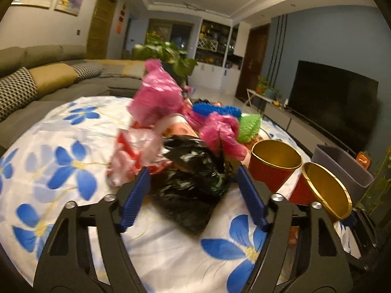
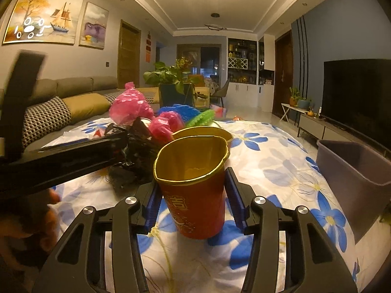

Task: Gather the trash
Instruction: 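Grasp the black plastic bag with the left tool while the right tool grasps a red-gold cup, then carry the black bag and red-gold cup to the grey bin and release both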

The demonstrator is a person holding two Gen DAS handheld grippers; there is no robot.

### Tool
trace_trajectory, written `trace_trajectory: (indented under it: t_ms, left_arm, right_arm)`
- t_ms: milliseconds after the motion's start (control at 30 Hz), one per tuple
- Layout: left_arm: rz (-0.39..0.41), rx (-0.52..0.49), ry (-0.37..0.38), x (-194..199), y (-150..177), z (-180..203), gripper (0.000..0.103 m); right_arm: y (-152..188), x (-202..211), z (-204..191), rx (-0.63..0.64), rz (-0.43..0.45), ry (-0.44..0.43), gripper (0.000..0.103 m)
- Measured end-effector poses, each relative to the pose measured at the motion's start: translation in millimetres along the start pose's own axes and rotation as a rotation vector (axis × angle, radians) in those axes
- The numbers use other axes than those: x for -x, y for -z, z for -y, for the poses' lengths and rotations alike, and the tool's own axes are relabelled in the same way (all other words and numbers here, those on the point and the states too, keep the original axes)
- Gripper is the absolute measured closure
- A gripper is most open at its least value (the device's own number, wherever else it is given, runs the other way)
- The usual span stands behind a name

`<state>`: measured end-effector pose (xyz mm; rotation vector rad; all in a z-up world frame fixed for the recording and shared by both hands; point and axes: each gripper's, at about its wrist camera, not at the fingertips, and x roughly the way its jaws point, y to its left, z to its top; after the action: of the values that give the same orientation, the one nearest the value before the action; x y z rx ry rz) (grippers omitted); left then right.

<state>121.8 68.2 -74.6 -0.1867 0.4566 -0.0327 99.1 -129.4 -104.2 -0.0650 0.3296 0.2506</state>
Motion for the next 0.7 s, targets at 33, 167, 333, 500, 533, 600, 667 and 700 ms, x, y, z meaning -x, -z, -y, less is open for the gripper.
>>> trace_trajectory:
  t_ms: [33,167,333,500,533,600,667,700]
  left_arm:
    - [-0.007,0.000,0.006,-5.6,-1.3,0.9,0.041]
    - [-0.035,0.006,0.033,-21.9,-2.4,3.0,0.057]
    - [-0.037,0.008,0.044,-24.7,-0.5,3.1,0.091]
    - [0.040,0.011,0.062,8.4,-7.1,1.3,0.094]
    - [0.058,0.017,0.068,17.3,-10.0,-0.2,0.094]
    - [0.091,0.021,0.071,33.7,-17.0,-1.3,0.094]
    - [0.134,0.016,0.063,50.4,-24.5,-2.1,0.094]
    - [0.150,0.014,0.060,56.5,-27.8,-3.0,0.094]
  right_arm:
    - [0.0,0.5,1.3,-0.002,0.000,0.003,0.054]
    - [1.6,4.1,8.4,-0.007,0.000,0.010,0.054]
    - [1.3,9.3,10.8,0.000,0.012,0.013,0.054]
    - [-0.5,13.0,19.2,-0.011,0.018,0.010,0.054]
    - [-0.9,14.4,20.3,-0.011,0.022,0.009,0.054]
    - [-3.2,18.3,22.2,-0.014,0.034,0.007,0.054]
    - [-3.9,22.0,21.1,-0.018,0.043,0.006,0.054]
    - [-4.8,24.1,21.9,-0.019,0.050,0.007,0.054]
